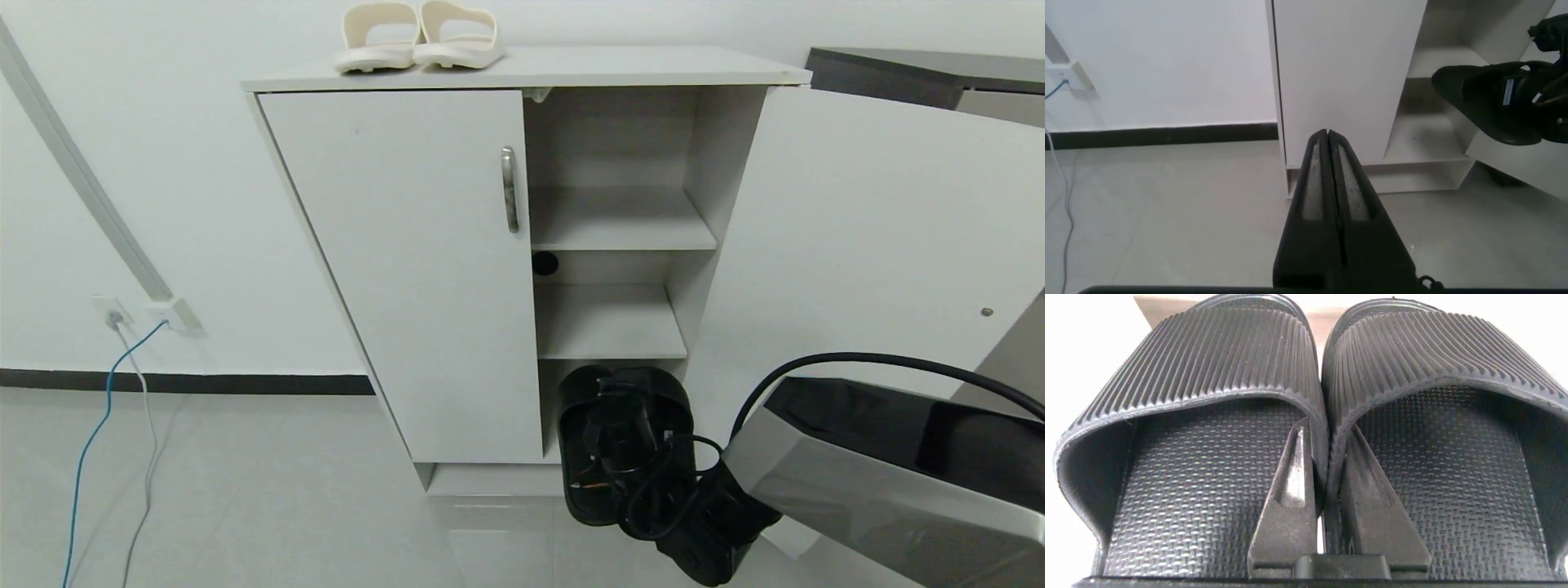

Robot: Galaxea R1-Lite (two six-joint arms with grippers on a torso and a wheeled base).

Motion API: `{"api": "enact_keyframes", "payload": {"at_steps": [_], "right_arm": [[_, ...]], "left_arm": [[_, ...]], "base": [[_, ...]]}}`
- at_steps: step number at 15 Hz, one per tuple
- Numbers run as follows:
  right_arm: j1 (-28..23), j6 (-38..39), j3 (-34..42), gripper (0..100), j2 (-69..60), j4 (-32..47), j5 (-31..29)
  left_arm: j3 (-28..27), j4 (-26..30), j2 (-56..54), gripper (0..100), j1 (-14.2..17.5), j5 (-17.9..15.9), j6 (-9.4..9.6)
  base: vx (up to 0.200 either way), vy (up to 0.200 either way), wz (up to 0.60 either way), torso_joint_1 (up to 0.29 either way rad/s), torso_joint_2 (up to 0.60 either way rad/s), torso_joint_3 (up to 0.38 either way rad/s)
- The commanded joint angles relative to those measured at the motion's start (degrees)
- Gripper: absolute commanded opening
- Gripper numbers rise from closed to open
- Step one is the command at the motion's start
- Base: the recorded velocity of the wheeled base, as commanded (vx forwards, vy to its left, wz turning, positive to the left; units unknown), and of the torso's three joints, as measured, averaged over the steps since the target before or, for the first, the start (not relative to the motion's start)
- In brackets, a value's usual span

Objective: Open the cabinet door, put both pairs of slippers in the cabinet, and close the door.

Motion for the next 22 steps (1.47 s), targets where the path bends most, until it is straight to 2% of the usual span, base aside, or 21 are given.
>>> {"api": "enact_keyframes", "payload": {"at_steps": [1,4,8,9,18,22], "right_arm": [[-0.09,0.01,-0.25,0,0.35,-0.05,0.00],[-0.35,-0.78,-0.34,0,1.23,-1.98,-0.17],[-0.62,-13.96,3.35,0,2.64,-24.04,-0.09],[-0.79,-16.16,3.88,0,2.81,-27.03,-0.09],[-1.23,-17.13,3.79,0,2.72,-28.52,-0.09],[-1.50,-17.21,3.88,0,1.93,-28.52,-0.17]], "left_arm": [[0.00,-0.01,0.09,0,0.01,0.01,0.02],[0.00,-0.01,0.09,0,0.01,0.01,-0.07],[0.00,-0.01,0.09,0,0.01,0.01,0.02],[0.00,-0.01,0.09,0,0.01,0.01,-0.07],[0.00,-0.01,0.09,0,0.01,0.01,-0.07],[0.00,-0.01,0.09,0,0.01,0.01,-0.07]], "base": [[0.000,0.000,0.00,0.002,0.01,-0.198],[0.000,0.000,0.00,0.002,0.00,-0.190],[0.000,0.000,0.00,0.005,0.00,-0.199],[0.000,0.000,0.00,0.007,0.00,-0.193],[0.000,0.000,0.00,0.002,0.00,-0.044],[0.200,0.000,0.00,0.002,0.00,0.001]]}}
